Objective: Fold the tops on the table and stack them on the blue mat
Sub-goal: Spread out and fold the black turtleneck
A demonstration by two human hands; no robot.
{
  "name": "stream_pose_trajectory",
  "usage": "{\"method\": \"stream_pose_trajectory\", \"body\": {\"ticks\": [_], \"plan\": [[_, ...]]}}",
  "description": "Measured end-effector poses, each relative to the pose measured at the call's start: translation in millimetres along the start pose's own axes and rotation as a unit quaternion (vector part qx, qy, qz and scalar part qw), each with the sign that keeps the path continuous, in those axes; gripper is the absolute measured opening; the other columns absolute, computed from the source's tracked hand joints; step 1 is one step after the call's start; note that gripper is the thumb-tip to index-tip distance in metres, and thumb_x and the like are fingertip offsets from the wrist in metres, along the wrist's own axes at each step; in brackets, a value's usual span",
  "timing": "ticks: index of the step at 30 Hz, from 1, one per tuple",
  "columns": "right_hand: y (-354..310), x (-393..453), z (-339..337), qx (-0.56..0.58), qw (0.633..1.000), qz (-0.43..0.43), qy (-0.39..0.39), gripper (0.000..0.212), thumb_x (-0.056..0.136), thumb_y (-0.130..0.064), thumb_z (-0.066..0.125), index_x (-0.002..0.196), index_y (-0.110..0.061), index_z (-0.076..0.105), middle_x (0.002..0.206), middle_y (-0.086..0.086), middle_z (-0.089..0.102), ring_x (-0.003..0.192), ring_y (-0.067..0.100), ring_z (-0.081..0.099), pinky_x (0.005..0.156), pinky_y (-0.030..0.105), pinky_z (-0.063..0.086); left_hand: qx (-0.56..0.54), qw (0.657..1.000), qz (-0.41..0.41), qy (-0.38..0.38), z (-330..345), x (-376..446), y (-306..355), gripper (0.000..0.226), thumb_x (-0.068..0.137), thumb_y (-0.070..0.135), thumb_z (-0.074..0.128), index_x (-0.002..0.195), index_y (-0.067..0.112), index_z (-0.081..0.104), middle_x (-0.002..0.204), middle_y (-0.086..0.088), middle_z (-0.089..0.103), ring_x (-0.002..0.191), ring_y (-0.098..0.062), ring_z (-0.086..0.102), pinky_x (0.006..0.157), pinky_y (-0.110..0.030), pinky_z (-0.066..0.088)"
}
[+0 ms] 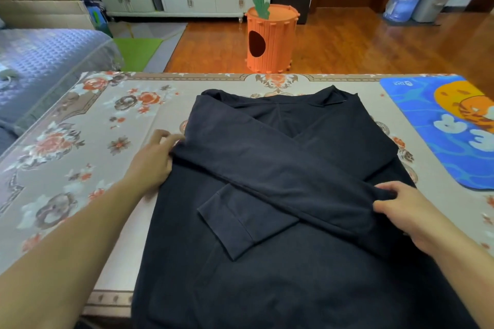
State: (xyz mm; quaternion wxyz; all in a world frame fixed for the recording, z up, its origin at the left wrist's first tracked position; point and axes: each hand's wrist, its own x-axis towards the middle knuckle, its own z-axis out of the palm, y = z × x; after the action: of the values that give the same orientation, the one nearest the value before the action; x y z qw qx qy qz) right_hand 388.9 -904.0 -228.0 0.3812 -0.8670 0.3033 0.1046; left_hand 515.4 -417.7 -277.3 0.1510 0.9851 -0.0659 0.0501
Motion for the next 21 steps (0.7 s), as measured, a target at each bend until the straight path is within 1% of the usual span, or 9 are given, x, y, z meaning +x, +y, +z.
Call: {"method": "stream_pose_trajectory", "body": {"ticks": [2, 4, 7, 9, 10, 12, 14, 18, 21], "plan": [[-12, 0, -6, -0.144, 0.989, -0.029, -0.003, 0.046, 0.083, -0.016, 0.068, 0.125, -0.028, 0.053, 0.115, 0.007, 0.061, 0.099, 0.028, 0.063, 0.073, 0.035, 0.053, 0.093, 0.994, 0.047, -0.042, -9, -1, -2, 0.045, 0.093, 0.014, 0.049, 0.133, 0.032, 0.060, 0.134, 0.002, 0.049, 0.117, -0.028, 0.055, 0.088, -0.040, 0.049], [-28, 5, -10, -0.287, 0.951, -0.093, 0.062, 0.059, 0.084, -0.022, 0.066, 0.140, -0.022, 0.049, 0.130, 0.014, 0.054, 0.115, 0.036, 0.056, 0.089, 0.041, 0.051, 0.160, 0.985, 0.037, -0.049, -23, 3, 7, 0.042, 0.091, 0.021, 0.048, 0.127, 0.030, 0.069, 0.133, 0.003, 0.053, 0.123, -0.025, 0.050, 0.093, -0.040, 0.047], [-60, 18, 6, -0.320, 0.893, -0.277, 0.156, 0.050, 0.085, -0.032, 0.061, 0.132, -0.016, 0.062, 0.125, 0.018, 0.061, 0.112, 0.041, 0.059, 0.094, 0.048, 0.049, 0.197, 0.980, 0.018, 0.006, -32, 22, 42, 0.044, 0.089, 0.032, 0.042, 0.111, 0.020, 0.078, 0.138, -0.005, 0.056, 0.126, -0.028, 0.046, 0.097, -0.043, 0.042], [-85, 31, 34, -0.325, 0.848, -0.403, 0.113, 0.057, 0.087, -0.048, 0.046, 0.129, -0.015, 0.066, 0.127, 0.015, 0.065, 0.117, 0.038, 0.061, 0.100, 0.050, 0.047, 0.129, 0.991, 0.026, 0.032, -21, 41, 77, 0.060, 0.086, 0.041, 0.031, 0.122, 0.016, 0.072, 0.143, -0.011, 0.054, 0.132, -0.033, 0.045, 0.105, -0.044, 0.040], [-93, 40, 48, -0.333, 0.832, -0.438, 0.072, 0.066, 0.088, -0.054, 0.035, 0.137, -0.016, 0.060, 0.138, 0.013, 0.059, 0.129, 0.036, 0.054, 0.109, 0.049, 0.041, 0.092, 0.995, 0.029, 0.025, -12, 52, 94, 0.064, 0.089, 0.045, 0.027, 0.135, 0.018, 0.063, 0.149, -0.013, 0.049, 0.138, -0.034, 0.039, 0.113, -0.045, 0.036], [-100, 55, 71, -0.385, 0.811, -0.441, 0.016, 0.077, 0.091, -0.066, 0.017, 0.156, -0.027, 0.033, 0.163, 0.006, 0.029, 0.150, 0.032, 0.023, 0.122, 0.047, 0.020, 0.074, 0.997, 0.028, -0.021, 14, 74, 116, 0.062, 0.101, 0.053, 0.023, 0.157, 0.028, 0.034, 0.165, -0.010, 0.027, 0.153, -0.032, 0.019, 0.124, -0.048, 0.019], [-90, 73, 81, -0.417, 0.818, -0.396, -0.013, 0.082, 0.090, -0.077, 0.000, 0.160, -0.036, 0.006, 0.169, -0.003, 0.002, 0.155, 0.025, -0.003, 0.125, 0.044, 0.003, 0.078, 0.996, -0.005, -0.053, 38, 91, 114, 0.063, 0.103, 0.060, 0.018, 0.161, 0.036, 0.014, 0.170, -0.005, 0.009, 0.156, -0.030, 0.004, 0.126, -0.050, 0.008], [-75, 83, 88, -0.393, 0.841, -0.371, -0.016, 0.080, 0.084, -0.072, -0.008, 0.158, -0.040, -0.008, 0.168, -0.009, -0.011, 0.154, 0.019, -0.015, 0.125, 0.041, -0.005, 0.075, 0.991, -0.092, -0.056, 57, 103, 91, 0.072, 0.097, 0.071, 0.013, 0.161, 0.039, 0.008, 0.170, -0.007, 0.005, 0.156, -0.033, 0.004, 0.126, -0.049, 0.008], [-79, 77, 90, -0.395, 0.842, -0.366, -0.024, 0.080, 0.086, -0.075, -0.006, 0.158, -0.041, -0.002, 0.168, -0.009, -0.006, 0.154, 0.019, -0.010, 0.125, 0.041, -0.002, 0.078, 0.989, -0.109, -0.061, 55, 102, 95, 0.071, 0.096, 0.072, 0.012, 0.160, 0.042, 0.004, 0.170, -0.009, 0.000, 0.156, -0.033, -0.001, 0.126, -0.051, 0.002]]}}
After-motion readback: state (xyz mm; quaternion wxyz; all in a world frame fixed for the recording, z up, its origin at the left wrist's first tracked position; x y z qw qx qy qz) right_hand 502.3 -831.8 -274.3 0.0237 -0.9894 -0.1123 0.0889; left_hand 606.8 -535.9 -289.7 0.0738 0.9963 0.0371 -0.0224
